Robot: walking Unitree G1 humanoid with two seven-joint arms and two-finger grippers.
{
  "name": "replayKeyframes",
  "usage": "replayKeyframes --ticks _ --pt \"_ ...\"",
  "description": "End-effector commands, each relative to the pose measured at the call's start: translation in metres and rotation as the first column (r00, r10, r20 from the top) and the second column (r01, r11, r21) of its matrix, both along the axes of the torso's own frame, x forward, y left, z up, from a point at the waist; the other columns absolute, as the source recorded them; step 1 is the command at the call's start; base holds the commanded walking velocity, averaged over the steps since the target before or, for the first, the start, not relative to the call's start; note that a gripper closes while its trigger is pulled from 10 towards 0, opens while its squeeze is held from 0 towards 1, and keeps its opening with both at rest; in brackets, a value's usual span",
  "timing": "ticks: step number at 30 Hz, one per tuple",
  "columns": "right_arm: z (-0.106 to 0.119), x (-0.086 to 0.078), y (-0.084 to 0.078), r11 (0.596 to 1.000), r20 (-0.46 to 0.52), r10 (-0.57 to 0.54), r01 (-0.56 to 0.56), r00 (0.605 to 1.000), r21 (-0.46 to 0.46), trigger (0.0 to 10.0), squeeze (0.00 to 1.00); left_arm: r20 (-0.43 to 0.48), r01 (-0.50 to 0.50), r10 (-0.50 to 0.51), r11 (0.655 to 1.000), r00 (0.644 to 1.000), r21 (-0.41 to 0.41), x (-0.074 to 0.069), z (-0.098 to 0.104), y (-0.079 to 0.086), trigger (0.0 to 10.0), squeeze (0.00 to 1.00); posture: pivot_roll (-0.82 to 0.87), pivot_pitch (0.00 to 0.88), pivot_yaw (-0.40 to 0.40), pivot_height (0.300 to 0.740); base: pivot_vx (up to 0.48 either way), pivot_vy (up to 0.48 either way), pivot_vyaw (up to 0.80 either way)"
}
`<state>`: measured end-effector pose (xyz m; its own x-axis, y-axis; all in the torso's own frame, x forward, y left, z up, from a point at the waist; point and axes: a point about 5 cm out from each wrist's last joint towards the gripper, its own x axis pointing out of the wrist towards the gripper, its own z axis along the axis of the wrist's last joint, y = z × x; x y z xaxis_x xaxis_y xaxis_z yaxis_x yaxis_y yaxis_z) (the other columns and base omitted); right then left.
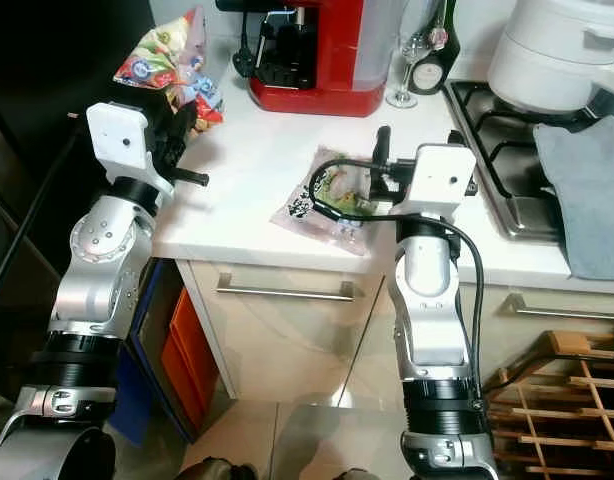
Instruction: Restocking fridge
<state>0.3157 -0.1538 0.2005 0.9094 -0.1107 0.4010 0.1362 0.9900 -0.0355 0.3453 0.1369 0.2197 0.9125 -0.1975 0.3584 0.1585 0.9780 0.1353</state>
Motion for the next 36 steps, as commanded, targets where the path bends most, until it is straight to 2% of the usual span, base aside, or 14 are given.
replayKeyframes --ticks 1,10,29,34,36 --pt "-0.003 0.000 0.000 1.000 -0.002 -0.005 0.005 1.000 -0.019 10.0 0.00 0.034 -0.001 0.001 1.000 0.999 0.005 0.002 0.009 -0.005 10.0 0.00 -0.05 0.000 0.027 0.740 -0.255 0.000 0.00" --pt "-0.005 0.004 -0.004 0.999 -0.025 -0.008 0.007 1.000 -0.037 10.0 0.00 0.036 0.010 -0.010 1.000 0.999 -0.004 0.002 0.008 -0.010 10.0 0.00 -0.05 0.000 0.017 0.740 -0.295 0.000 0.00" --pt "-0.021 0.005 0.004 0.999 -0.087 0.022 -0.026 0.996 -0.047 10.0 0.00 0.025 0.025 -0.025 1.000 0.999 -0.004 0.003 0.005 -0.010 10.0 0.00 -0.05 0.000 0.018 0.740 -0.301 0.000 0.00" --pt "-0.025 0.004 0.010 0.998 -0.104 0.042 -0.046 0.994 -0.040 10.0 0.00 0.017 0.025 -0.025 1.000 1.000 0.008 0.001 0.002 -0.008 10.0 0.00 -0.04 0.000 0.016 0.740 -0.059 0.000 0.00" --pt "-0.030 0.002 0.017 0.996 -0.121 0.071 -0.076 0.990 -0.037 10.0 0.00 -0.001 0.020 -0.020 1.000 1.000 -0.010 -0.003 -0.002 -0.004 10.0 0.00 -0.03 0.000 0.007 0.740 0.000 0.000 0.00"
